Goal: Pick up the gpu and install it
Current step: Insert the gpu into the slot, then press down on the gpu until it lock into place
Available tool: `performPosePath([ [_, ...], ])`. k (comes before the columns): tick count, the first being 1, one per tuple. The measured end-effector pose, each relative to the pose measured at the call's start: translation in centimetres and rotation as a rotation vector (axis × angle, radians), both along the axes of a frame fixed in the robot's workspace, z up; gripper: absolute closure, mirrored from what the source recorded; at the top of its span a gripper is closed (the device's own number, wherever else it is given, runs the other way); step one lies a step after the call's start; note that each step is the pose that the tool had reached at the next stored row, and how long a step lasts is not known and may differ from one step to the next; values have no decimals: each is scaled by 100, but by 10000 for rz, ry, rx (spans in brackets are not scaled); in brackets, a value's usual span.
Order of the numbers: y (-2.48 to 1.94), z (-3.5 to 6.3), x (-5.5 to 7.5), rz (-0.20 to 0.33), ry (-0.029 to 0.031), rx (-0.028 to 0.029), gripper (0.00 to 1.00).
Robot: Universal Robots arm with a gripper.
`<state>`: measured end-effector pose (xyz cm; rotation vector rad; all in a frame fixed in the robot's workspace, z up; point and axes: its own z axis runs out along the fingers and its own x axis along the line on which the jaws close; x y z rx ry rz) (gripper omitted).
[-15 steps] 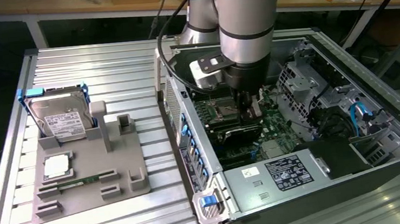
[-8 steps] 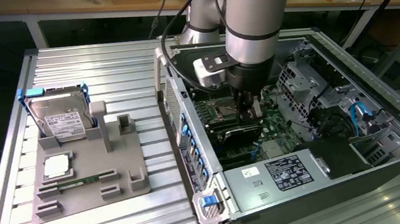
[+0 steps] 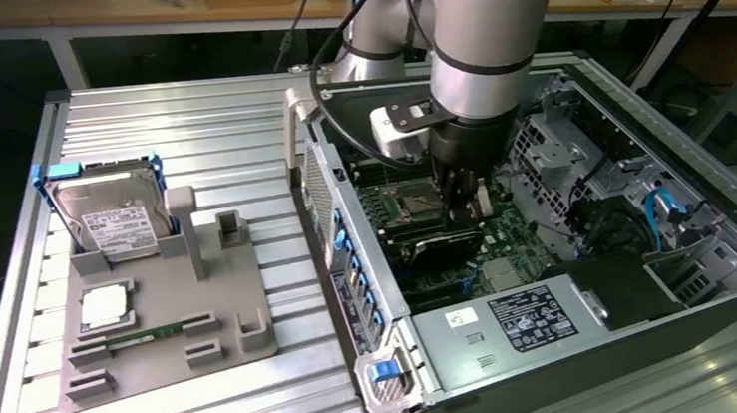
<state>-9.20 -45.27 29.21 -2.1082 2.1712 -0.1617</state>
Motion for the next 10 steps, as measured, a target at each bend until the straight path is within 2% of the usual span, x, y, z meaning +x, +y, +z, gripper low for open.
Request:
performPosePath([
  [1,-2,0,18,0,53,1,89],
  [2,-3,1,22,-1,69,0,89],
  [6,-3,1,21,-1,70,0,89],
  [10,-1,1,-110,0,35,0,89],
])
